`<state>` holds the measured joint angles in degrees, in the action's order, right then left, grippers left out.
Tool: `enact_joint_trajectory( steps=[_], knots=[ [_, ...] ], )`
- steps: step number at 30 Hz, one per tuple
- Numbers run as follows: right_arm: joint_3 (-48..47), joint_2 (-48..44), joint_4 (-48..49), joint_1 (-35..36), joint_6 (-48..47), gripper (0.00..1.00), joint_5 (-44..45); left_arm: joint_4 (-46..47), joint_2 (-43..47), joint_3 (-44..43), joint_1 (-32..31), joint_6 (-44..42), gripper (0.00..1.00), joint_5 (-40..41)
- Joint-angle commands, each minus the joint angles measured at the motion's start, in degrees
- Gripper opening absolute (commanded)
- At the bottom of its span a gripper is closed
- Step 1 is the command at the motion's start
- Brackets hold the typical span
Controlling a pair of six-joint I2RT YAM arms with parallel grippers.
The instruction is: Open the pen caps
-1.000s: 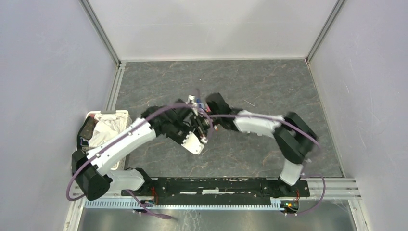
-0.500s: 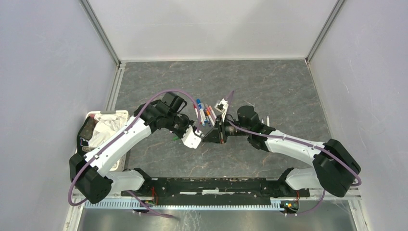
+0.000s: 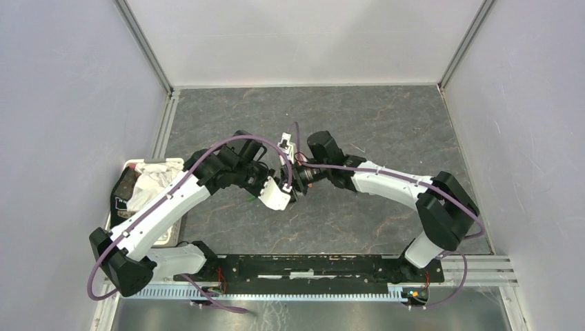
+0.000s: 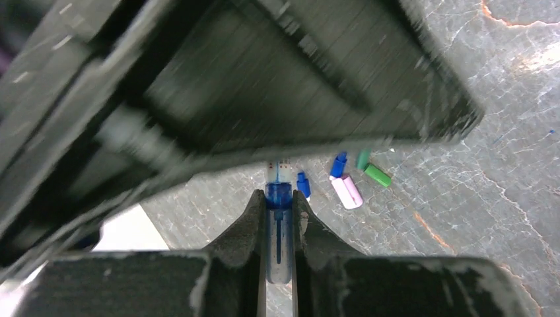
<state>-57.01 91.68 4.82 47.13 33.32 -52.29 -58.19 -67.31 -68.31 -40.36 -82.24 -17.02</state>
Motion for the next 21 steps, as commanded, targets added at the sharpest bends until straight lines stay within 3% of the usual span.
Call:
enact_joint_trajectory(
  steps=[1,5,9,15,21],
  knots=[
    [-7.8,1.8,-11.3,-0.4,-9.1,0.83,-3.0,-3.4,0.7,-1.3,-0.8,0.3,0.02,-1.8],
    [-7.5,0.1,-17.7,-1.1,-14.5,0.87,-1.5,-4.5,0.7,-0.4,-0.9,-0.3,0.02,-1.3],
    [-5.0,-0.7,-12.6,-1.9,-11.5,0.84,-3.6,-3.9,0.6,-0.9,-1.1,0.4,0.02,-2.9],
    [-4.8,1.7,4.2,-1.8,-0.1,0.67,-8.8,-3.7,0.4,-2.0,-2.2,1.0,0.02,-4.2],
    [-8.4,5.0,7.9,-1.1,3.6,0.48,-9.6,-2.8,0.4,-1.7,-2.8,2.0,0.02,-3.9]
  ],
)
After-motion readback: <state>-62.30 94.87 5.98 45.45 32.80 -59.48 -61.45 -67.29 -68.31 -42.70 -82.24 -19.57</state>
